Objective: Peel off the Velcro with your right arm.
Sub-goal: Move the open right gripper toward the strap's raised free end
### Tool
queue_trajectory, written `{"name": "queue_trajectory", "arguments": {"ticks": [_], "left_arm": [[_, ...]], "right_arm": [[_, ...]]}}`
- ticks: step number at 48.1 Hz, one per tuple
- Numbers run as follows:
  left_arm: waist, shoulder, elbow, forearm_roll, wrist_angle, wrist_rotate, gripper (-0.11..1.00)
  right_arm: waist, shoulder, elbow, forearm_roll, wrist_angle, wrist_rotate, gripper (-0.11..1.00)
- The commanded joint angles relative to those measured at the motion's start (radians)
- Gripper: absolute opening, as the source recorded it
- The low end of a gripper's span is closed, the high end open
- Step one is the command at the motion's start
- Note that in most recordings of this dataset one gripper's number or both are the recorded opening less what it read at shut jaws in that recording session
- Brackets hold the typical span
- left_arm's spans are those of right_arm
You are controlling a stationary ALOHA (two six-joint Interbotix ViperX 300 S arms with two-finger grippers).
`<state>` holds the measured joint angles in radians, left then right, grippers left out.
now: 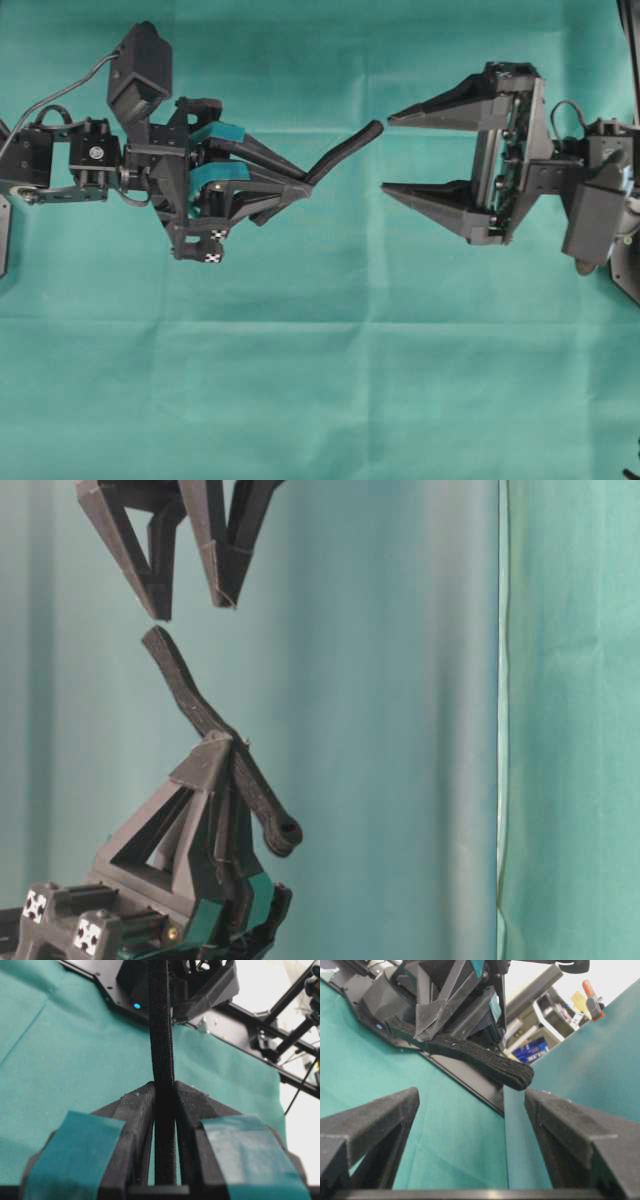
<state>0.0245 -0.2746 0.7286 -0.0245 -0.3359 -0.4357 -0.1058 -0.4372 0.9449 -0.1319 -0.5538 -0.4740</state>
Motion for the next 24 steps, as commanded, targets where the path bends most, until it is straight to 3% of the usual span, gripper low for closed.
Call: {"name": "queue_trajectory", "arguments": {"ticks": [1,24], "left_arm": [[0.002,-0.020,-0.006,-0.002,-0.011,0.000,0.10],[0.002,-0.025,0.003,-0.002,-0.011,0.000,0.10]], "right_arm": [[-0.002,0.003,-0.031,0.000,-0.015,0.002,0.81],[0.000,0.037,-0.049,0.000,-0.026,0.002,0.81]]}}
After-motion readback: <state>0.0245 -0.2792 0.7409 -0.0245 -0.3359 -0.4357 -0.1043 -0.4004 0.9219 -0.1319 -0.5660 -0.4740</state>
